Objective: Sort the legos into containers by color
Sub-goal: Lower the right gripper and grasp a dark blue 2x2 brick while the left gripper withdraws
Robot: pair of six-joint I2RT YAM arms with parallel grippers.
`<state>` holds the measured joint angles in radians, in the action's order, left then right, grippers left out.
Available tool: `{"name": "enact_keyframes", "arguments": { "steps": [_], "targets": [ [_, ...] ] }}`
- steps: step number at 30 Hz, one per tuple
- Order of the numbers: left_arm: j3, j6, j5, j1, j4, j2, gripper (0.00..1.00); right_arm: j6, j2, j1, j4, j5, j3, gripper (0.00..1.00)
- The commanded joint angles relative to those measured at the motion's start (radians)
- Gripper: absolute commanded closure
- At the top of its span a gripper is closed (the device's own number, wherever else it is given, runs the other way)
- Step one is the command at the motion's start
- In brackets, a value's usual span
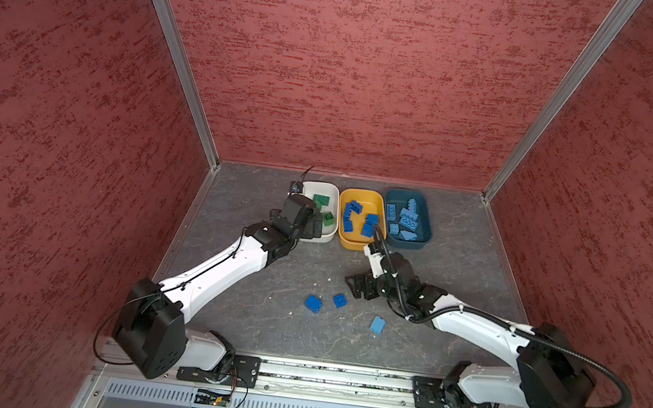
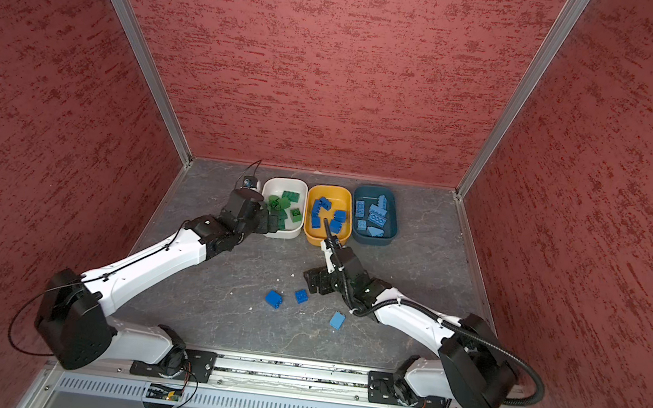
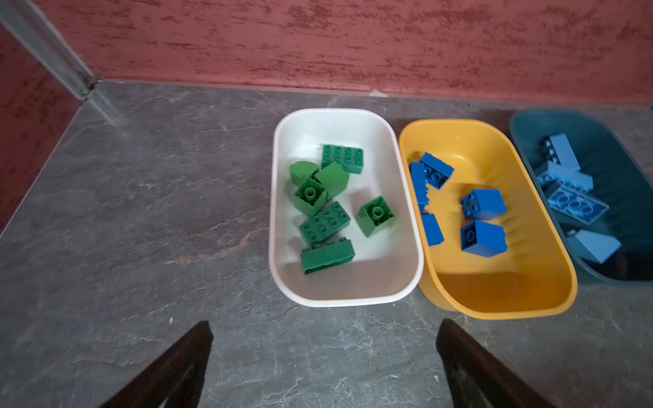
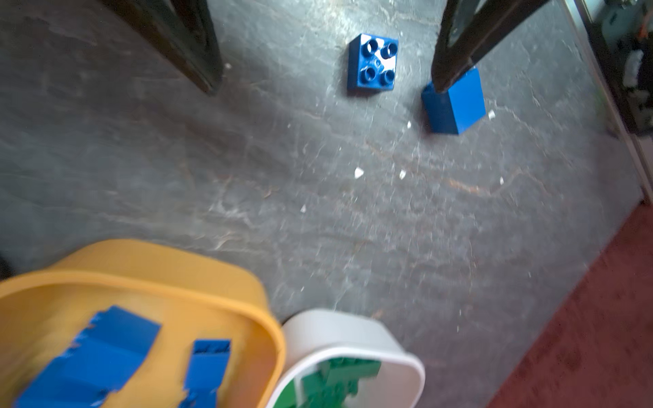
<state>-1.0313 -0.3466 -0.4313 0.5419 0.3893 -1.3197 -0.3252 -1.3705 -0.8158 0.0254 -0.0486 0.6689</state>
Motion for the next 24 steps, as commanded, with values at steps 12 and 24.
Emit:
{"name": "enact_keyframes", "arguments": {
  "steps": [12,24],
  "targets": [
    [0.119,-0.137,-0.032,-0.048,-0.052,0.102,0.01,0.120,-0.323,-0.157,0.161,0.141,0.220,0.22],
    [0.113,-0.142,-0.038,-0.054,-0.055,0.073,0.01,0.175,-0.341,-0.198,0.332,0.167,0.224,0.54]
  ]
}}
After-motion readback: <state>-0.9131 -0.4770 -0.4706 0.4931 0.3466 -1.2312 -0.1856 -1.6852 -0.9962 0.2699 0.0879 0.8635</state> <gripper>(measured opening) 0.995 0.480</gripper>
